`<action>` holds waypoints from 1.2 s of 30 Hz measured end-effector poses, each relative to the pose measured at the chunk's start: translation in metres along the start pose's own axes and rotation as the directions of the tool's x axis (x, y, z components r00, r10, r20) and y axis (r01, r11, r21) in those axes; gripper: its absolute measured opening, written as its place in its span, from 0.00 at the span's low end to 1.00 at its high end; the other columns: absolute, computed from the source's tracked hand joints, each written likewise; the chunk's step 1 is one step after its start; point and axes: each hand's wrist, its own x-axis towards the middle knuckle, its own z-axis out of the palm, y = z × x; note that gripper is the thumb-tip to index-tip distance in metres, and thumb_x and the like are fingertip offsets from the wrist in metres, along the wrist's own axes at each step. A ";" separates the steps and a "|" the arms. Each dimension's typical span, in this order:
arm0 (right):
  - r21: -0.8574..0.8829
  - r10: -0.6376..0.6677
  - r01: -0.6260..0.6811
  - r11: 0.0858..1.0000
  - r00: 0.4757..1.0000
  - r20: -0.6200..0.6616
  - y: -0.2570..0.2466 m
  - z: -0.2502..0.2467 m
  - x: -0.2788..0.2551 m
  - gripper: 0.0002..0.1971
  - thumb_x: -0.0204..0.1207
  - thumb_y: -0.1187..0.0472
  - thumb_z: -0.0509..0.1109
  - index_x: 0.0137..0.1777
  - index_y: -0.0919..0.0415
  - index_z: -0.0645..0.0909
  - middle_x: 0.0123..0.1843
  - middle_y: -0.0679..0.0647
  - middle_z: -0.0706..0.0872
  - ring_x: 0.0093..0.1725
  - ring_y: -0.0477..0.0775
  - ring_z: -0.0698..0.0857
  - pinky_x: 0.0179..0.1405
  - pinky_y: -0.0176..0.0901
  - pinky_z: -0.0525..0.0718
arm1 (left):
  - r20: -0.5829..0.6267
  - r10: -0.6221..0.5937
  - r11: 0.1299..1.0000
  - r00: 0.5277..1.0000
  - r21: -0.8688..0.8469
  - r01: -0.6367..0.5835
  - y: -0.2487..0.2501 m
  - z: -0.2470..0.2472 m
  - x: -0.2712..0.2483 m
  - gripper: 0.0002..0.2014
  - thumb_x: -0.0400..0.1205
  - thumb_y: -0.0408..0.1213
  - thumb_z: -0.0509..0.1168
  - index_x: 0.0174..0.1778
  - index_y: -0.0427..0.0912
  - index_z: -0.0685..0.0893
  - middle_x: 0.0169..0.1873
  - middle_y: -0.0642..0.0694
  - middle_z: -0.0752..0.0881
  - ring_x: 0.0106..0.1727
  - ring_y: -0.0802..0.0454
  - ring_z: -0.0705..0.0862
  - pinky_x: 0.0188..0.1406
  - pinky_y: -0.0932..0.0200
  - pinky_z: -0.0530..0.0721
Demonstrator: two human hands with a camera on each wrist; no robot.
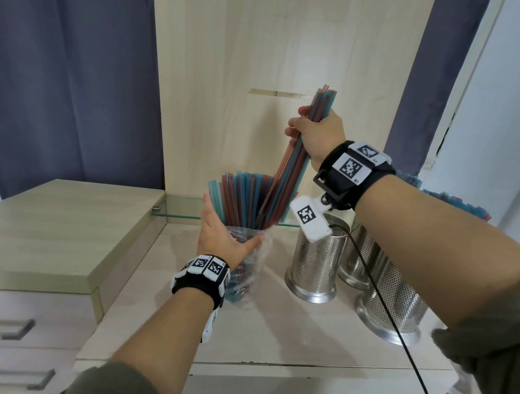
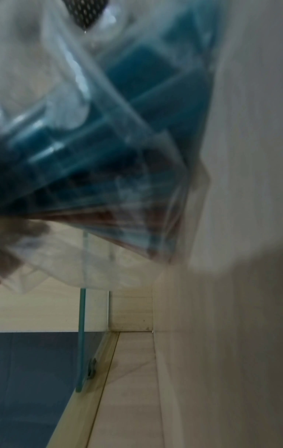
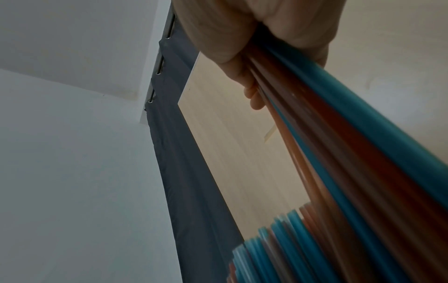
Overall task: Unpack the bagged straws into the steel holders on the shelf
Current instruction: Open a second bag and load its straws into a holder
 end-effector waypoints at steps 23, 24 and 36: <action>-0.267 -0.091 0.081 0.960 0.996 -0.026 -0.005 -0.072 0.013 0.08 0.74 0.71 0.71 0.48 0.59 0.79 0.39 0.55 0.87 0.34 0.50 0.89 0.37 0.43 0.85 | -0.007 0.002 1.000 1.000 0.026 -0.002 0.000 0.001 0.000 0.73 0.58 0.56 0.85 0.85 0.50 0.36 0.84 0.42 0.56 0.83 0.44 0.61 0.75 0.59 0.59; -0.254 -0.069 0.062 0.965 0.997 -0.017 0.003 -0.073 0.012 0.08 0.74 0.71 0.72 0.48 0.59 0.79 0.39 0.56 0.87 0.34 0.50 0.89 0.38 0.43 0.85 | -0.006 0.002 1.000 1.000 0.026 -0.002 0.000 0.001 0.000 0.73 0.58 0.56 0.85 0.85 0.49 0.36 0.84 0.42 0.56 0.83 0.44 0.61 0.75 0.59 0.59; -0.223 0.212 -0.210 0.952 0.977 -0.014 0.084 -0.084 -0.015 0.08 0.76 0.72 0.72 0.42 0.58 0.81 0.39 0.59 0.88 0.38 0.56 0.89 0.54 0.55 0.88 | -0.019 0.018 0.999 1.000 0.037 -0.017 -0.003 0.003 0.001 0.72 0.59 0.56 0.85 0.84 0.49 0.35 0.84 0.43 0.55 0.83 0.44 0.60 0.75 0.60 0.59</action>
